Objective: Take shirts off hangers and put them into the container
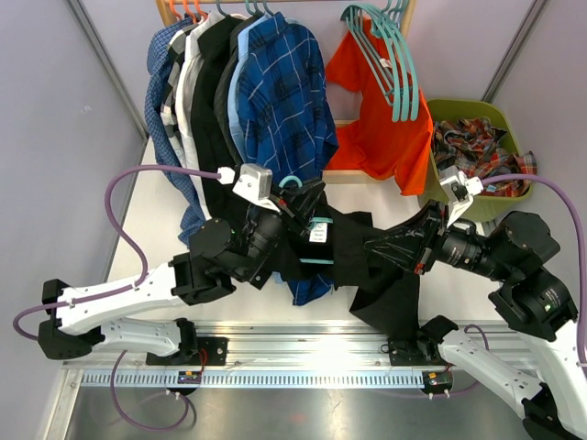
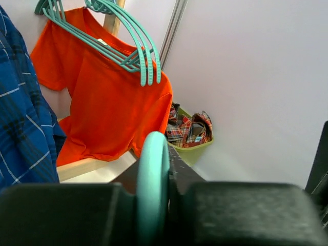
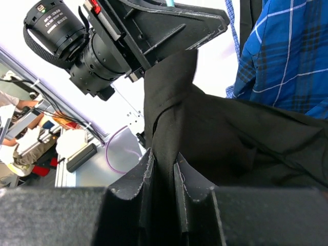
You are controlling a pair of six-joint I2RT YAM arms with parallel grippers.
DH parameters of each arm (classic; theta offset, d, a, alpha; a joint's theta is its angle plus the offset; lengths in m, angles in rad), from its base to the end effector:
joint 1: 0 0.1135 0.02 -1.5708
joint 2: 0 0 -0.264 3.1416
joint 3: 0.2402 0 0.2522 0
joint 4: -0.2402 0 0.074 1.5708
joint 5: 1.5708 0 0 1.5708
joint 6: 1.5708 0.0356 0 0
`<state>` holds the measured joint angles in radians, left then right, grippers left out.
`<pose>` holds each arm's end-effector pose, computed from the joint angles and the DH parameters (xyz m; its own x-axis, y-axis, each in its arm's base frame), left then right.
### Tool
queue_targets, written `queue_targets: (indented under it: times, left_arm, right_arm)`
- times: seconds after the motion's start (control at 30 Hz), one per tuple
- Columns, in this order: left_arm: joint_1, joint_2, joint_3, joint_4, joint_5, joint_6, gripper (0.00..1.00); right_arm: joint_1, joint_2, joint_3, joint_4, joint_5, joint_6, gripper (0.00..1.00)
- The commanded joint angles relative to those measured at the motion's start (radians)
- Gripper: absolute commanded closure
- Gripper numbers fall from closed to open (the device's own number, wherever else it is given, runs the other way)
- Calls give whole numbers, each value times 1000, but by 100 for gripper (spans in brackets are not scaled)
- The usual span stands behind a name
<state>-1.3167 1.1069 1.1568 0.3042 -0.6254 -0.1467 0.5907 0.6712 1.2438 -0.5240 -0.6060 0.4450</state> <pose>0.0805 -0.2271 0.4574 -0.0083 -0.4395 -0.8982 0.6525 0.6783 -0.3379 0.0633 0.0668 0.4659 -0.3640 0.1819 -0.9135 -0.8570 0.3185 0.4050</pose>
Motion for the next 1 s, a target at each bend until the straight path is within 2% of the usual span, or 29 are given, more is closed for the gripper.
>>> queue_targets:
  times: [0.0,0.2,0.23,0.3,0.37,0.4,0.53,0.6,0.67,0.77,0.8,0.9,0.97]
  left_arm:
    - [-4,-5,46,16,21,-18,100]
    - [-1,-27,96,-31,-59,61,100]
    - [0,-31,109,-40,-85,97,100]
    - [8,-38,133,-54,-109,131,100]
    - [23,-50,179,-82,-134,180,100]
    - [30,-53,196,-88,-134,191,100]
    - [37,-55,326,-146,-143,263,100]
    - [36,-51,363,-172,-160,294,100]
    - [37,-58,405,-172,-189,349,100]
    - [39,-73,428,-172,-229,409,100]
    - [39,-90,423,-187,-235,411,100]
    - [39,-134,367,-270,-261,378,100]
    - [39,-172,302,-325,-263,288,100]
  right_arm:
    - [11,30,31,-8,26,-25,100]
    - [9,54,23,-48,66,-60,100]
    - [9,59,22,-62,71,-66,88]
    - [11,64,17,-77,80,-83,73]
    - [9,61,-3,-91,68,-97,53]
    - [9,61,-12,-93,63,-101,47]
    - [9,56,-66,-93,34,-106,37]
    - [9,44,-102,-94,23,-108,36]
    - [11,24,-135,-93,14,-106,38]
    - [9,-10,-152,-113,40,-112,74]
    - [9,-15,-152,-131,63,-117,100]
    - [9,-39,-129,-157,141,-127,100]
    - [9,-59,-118,-156,187,-130,100]
